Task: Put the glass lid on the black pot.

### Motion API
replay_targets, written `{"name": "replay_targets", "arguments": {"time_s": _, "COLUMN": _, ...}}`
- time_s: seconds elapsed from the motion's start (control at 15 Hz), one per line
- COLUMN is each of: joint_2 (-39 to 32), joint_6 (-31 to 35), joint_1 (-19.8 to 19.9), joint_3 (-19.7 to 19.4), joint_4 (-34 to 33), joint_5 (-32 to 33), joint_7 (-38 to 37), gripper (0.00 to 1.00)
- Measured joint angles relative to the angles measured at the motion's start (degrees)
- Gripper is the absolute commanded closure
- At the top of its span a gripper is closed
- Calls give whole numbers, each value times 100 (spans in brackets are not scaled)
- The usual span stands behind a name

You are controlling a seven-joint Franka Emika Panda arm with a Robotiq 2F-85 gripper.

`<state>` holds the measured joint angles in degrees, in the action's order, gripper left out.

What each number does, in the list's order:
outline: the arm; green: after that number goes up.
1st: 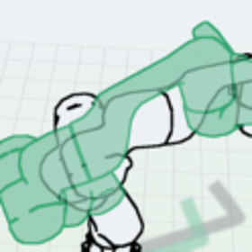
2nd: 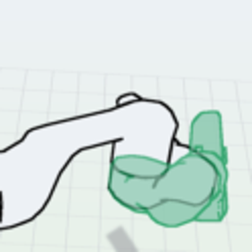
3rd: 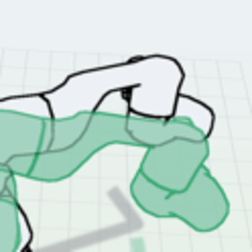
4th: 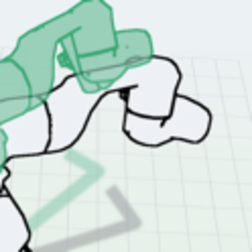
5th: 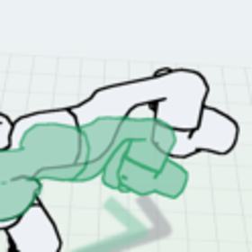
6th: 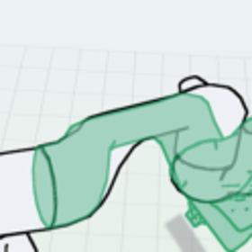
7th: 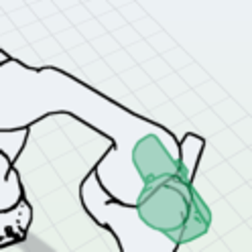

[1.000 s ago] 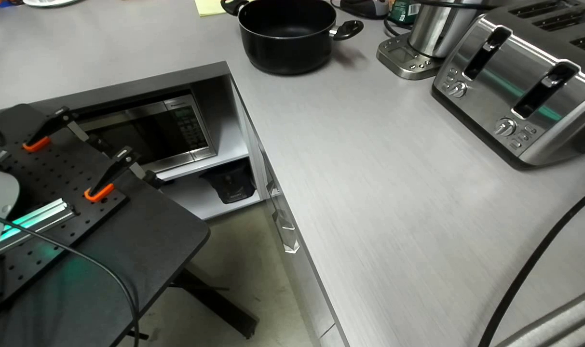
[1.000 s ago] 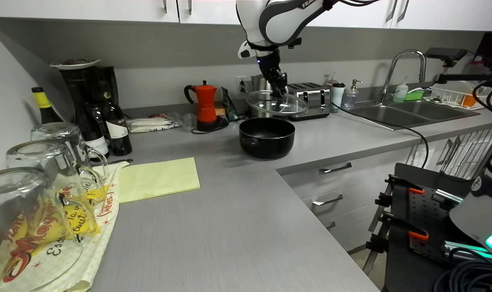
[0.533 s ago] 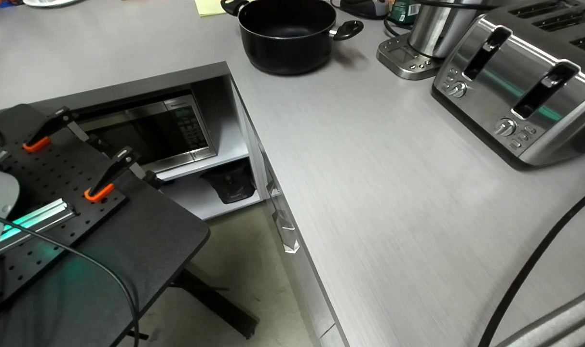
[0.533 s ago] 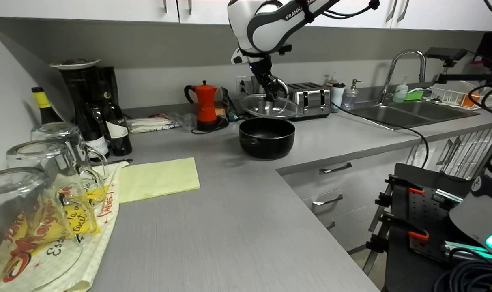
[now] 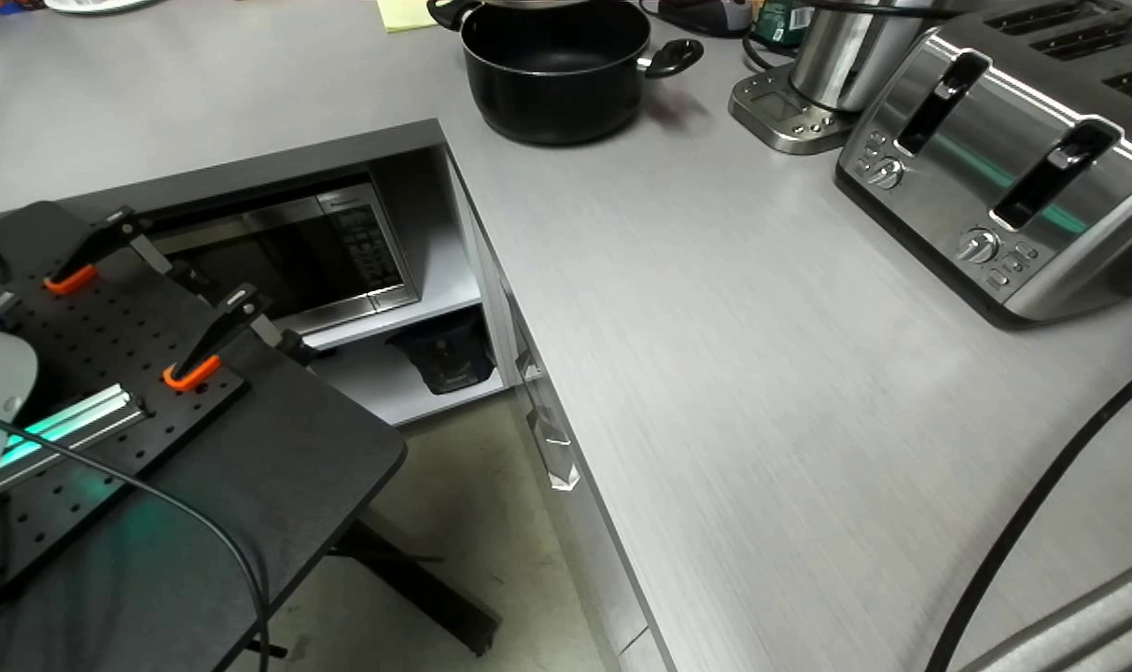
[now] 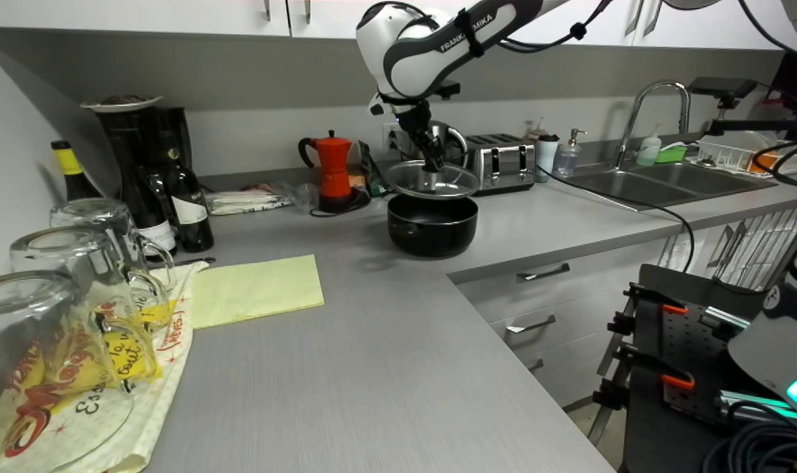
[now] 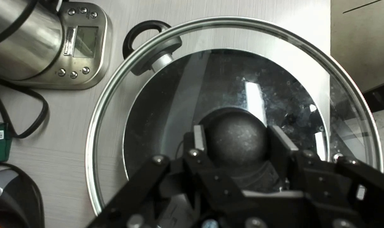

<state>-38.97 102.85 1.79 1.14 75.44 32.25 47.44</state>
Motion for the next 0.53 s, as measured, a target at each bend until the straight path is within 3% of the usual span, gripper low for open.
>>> {"name": "replay_targets", "arguments": {"time_s": 0.53, "joint_2": -601, "joint_6": -241, "joint_1": -4, "joint_3": -94, "joint_4": -667, "joint_5": -12, "joint_7": -1, "gripper": 75}}
